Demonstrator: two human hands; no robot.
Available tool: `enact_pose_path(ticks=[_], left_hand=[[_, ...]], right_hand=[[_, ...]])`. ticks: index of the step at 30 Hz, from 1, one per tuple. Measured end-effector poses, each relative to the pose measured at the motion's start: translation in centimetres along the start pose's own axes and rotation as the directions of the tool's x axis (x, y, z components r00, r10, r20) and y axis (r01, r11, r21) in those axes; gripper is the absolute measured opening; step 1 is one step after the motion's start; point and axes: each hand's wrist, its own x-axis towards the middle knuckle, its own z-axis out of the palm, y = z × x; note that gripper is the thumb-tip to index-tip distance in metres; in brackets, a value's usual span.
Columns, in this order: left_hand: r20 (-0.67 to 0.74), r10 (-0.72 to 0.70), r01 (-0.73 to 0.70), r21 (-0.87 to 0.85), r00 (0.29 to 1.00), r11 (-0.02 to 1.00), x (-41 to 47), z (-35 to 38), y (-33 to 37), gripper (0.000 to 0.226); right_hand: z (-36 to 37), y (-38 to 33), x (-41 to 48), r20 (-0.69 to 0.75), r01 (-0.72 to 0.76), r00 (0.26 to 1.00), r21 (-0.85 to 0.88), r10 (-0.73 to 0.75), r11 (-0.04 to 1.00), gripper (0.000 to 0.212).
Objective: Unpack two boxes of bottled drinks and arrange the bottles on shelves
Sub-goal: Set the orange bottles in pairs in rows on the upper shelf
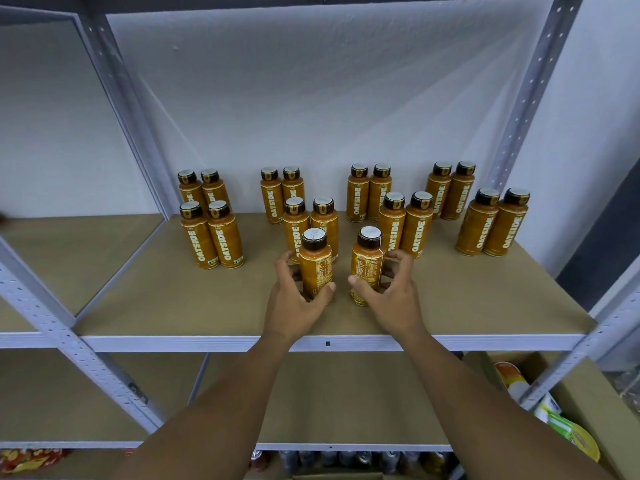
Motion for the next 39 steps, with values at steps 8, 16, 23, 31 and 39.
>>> enact_pose_path(ticks=[8, 16, 23, 31, 39], left_hand=[[0.046, 0.004, -0.006, 0.024, 0.999, 1.0, 0.19, -0.18, -0.24, 0.1], [0.045, -0.01, 0.009, 0.035, 0.999, 0.999, 0.27, -0.09, -0.28, 0.104], [0.005, -0.023, 0.022, 0.015, 1.0, 1.0, 0.19, 0.01, 0.03, 0.108], [0.017, -0.025, 0.025, 0.001, 1.0, 1.0, -0.01, -0.09, 0.41, 0.115], [0.094, -0.008, 0.006, 0.016, 0.996, 1.0, 0.2, -0.27, 0.0, 0.11]], right_hand=[[-0.34, 0.54, 0.26, 0.068, 0.001, 0.998, -0.014, 0.0, 1.0, 0.079], [-0.14, 0.37, 0.24, 0.058, -0.018, 0.998, -0.034, 0.02, 0.999, 0.078], [0.08, 0.02, 0.2, 0.002, -0.039, 0.999, -0.051, 0.039, 0.998, 0.086], [0.0, -0.14, 0.06, 0.027, -0.025, 0.999, -0.037, 0.026, 0.999, 0.091], [-0.2, 0.14, 0.03, 0.084, -0.006, 0.996, -0.037, 0.009, 0.999, 0.087]])
